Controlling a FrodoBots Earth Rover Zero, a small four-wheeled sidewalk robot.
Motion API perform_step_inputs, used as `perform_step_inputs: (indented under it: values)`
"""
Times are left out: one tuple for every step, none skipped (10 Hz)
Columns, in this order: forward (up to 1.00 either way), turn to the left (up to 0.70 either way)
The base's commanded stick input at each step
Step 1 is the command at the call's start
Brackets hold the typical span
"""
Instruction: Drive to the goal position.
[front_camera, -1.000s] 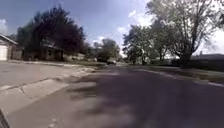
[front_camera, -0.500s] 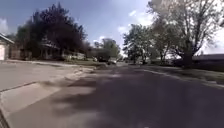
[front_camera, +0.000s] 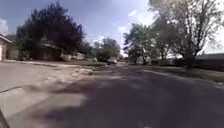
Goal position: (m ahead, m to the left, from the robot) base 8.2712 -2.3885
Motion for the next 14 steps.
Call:
perform_step_inputs:
  values:
    - [1.0, 0.02]
    - [1.0, 0.02]
    - [1.0, 0.02]
    - [1.0, 0.02]
    - [1.0, 0.02]
    - [1.0, 0.02]
    - [1.0, 0.0]
    - [1.0, 0.0]
    - [1.0, 0.0]
    - [1.0, 0.0]
    - [1.0, 0.0]
    - [1.0, 0.0]
    - [1.0, 0.0]
    - [1.0, 0.0]
